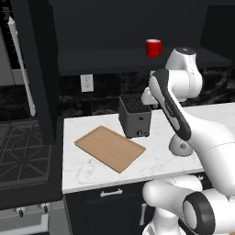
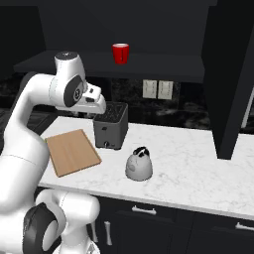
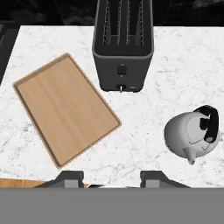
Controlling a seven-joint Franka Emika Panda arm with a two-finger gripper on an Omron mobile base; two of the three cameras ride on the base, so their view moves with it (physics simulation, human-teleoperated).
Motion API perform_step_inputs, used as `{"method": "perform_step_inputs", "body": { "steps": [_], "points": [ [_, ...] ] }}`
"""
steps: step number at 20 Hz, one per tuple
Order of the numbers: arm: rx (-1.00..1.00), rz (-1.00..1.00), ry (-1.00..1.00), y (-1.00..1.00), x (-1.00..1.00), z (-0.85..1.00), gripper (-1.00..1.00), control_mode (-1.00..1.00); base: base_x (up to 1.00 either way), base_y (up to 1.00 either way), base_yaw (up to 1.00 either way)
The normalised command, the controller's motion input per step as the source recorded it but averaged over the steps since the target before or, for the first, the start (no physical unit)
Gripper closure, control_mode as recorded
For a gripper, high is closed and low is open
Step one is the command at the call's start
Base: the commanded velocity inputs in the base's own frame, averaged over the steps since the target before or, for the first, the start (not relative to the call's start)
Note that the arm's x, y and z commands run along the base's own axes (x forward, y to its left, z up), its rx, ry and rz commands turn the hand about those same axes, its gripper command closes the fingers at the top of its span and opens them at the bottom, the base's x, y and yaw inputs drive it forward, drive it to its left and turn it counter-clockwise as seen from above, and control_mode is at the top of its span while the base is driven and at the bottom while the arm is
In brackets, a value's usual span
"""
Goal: Pick the kettle from the counter and place it on the tray. Then pick the mug from the cabinet and place it on the tray. Then close the cabinet doors.
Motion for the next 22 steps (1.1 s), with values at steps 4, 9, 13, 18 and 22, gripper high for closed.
{"method": "perform_step_inputs", "body": {
  "steps": [4,9,13,18,22],
  "points": [
    [0.0,0.0,0.03,-0.02,-0.08,-0.05,-1.0,-1.0,0.0,0.0,0.0],
    [0.0,-0.08,0.01,-0.34,-0.37,-0.23,-1.0,-1.0,0.0,0.0,0.0],
    [0.0,-0.21,0.0,-0.51,-0.44,-0.23,-1.0,-1.0,0.0,0.0,0.0],
    [0.04,-0.29,0.0,-0.63,-0.31,-0.21,-1.0,-1.0,0.0,0.0,0.0],
    [0.02,-0.34,0.0,-0.66,-0.09,-0.22,-1.0,-1.0,0.0,0.0,0.0]
  ]
}}
